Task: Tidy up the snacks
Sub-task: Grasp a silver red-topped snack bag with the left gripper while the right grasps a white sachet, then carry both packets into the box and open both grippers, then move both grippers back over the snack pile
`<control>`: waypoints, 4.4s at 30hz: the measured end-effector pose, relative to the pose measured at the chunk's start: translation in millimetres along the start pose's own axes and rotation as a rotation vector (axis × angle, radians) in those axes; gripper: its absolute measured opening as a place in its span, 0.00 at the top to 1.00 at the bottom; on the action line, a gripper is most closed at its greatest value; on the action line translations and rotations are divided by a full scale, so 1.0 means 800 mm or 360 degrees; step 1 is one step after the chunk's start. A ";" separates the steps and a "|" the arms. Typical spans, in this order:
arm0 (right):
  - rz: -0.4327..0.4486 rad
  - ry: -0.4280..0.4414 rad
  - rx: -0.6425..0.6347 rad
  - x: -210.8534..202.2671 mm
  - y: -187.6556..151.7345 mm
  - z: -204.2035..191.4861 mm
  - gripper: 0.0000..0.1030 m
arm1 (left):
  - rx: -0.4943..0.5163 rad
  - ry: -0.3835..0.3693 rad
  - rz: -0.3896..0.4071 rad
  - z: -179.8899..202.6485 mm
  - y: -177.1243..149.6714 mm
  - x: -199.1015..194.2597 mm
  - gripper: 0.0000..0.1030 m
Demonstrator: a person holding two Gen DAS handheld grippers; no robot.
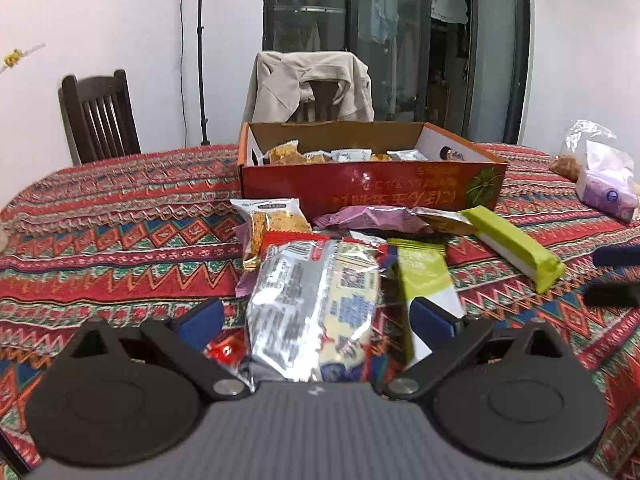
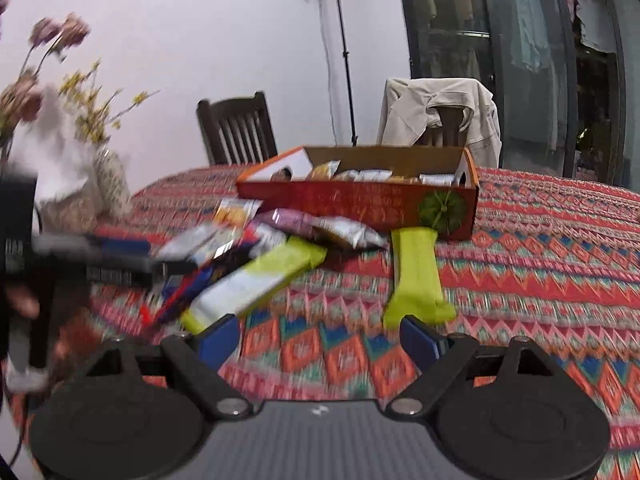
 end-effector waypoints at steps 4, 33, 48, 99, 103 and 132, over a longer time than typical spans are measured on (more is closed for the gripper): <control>0.0037 0.0051 0.0131 0.040 0.043 0.021 0.16 | -0.0098 -0.0073 -0.0006 -0.014 0.003 0.012 0.02; -0.0242 -0.0149 -0.0244 0.088 0.010 -0.003 0.45 | -0.0256 -0.0236 0.0007 0.019 -0.067 -0.087 0.49; -0.0196 -0.0185 -0.0227 -0.017 -0.082 -0.020 0.36 | -0.0122 -0.0209 -0.0150 0.086 -0.103 -0.083 0.31; -0.0078 -0.0302 -0.0094 0.171 0.248 0.122 0.53 | -0.0347 -0.0355 -0.0163 0.066 0.290 0.175 0.48; -0.0164 -0.0370 -0.0117 0.204 0.246 0.126 0.53 | -0.0420 -0.0365 -0.0286 0.068 0.296 0.227 0.48; 0.0174 -0.0296 -0.0199 -0.003 0.232 0.108 0.34 | 0.0130 -0.0241 0.0119 0.059 0.209 -0.062 0.21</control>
Point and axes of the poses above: each gripper's, at about its wrist camera, not at the fingertips, and x roughly the way its jaws point, z to its right, y to its top, the point moved 1 cm from there along x, roughly the way its jaws point, and after that the axes turned 10 degrees about -z, right-handed, at the moved point
